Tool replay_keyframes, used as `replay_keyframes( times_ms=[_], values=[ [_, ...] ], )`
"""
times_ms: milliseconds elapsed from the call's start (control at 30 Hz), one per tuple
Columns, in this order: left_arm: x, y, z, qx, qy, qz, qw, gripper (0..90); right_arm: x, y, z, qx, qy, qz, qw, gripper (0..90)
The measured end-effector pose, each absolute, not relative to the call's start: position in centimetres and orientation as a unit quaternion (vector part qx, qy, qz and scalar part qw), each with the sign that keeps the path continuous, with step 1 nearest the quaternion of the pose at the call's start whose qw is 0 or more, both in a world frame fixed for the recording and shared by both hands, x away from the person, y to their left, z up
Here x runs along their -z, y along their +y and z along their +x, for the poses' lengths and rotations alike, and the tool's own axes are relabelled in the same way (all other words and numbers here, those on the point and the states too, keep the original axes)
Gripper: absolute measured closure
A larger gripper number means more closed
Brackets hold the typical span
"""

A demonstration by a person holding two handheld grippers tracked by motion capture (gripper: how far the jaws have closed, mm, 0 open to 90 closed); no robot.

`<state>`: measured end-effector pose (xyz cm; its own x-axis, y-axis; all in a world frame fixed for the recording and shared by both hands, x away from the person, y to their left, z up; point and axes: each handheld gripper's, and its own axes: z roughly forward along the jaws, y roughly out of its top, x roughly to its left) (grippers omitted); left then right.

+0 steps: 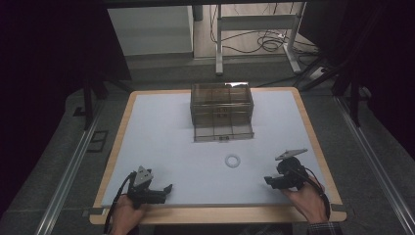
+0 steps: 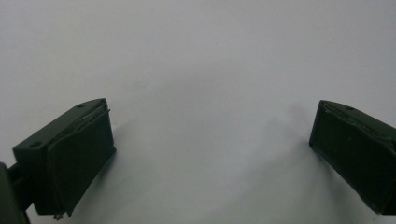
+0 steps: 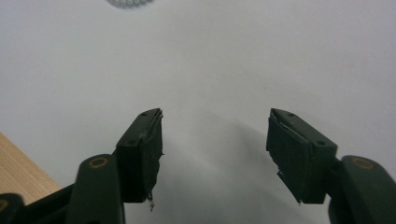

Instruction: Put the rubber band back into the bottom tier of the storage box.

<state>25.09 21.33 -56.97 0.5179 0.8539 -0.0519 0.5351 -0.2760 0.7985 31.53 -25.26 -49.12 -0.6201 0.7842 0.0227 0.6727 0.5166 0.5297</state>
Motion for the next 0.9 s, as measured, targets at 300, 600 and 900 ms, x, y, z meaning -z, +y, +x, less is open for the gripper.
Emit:
replay_keyframes(
  times_ms=[300, 600, 900],
  values=[
    [57.0, 21.3, 25.1, -0.199, 0.449, 0.774, 0.401, 0.0, 48.8, -24.6, 32.6, -0.249, 0.868, 0.417, 0.102, 45.0],
    [57.0, 21.3, 25.1, -0.199, 0.449, 0.774, 0.401, 0.0, 48.8, -23.5, 34.3, -0.245, 0.87, 0.419, 0.092, 50.5],
    [57.0, 21.3, 25.1, -0.199, 0.449, 0.774, 0.401, 0.0, 48.6, -22.6, 35.8, -0.237, 0.871, 0.423, 0.085, 53.2]
  ],
)
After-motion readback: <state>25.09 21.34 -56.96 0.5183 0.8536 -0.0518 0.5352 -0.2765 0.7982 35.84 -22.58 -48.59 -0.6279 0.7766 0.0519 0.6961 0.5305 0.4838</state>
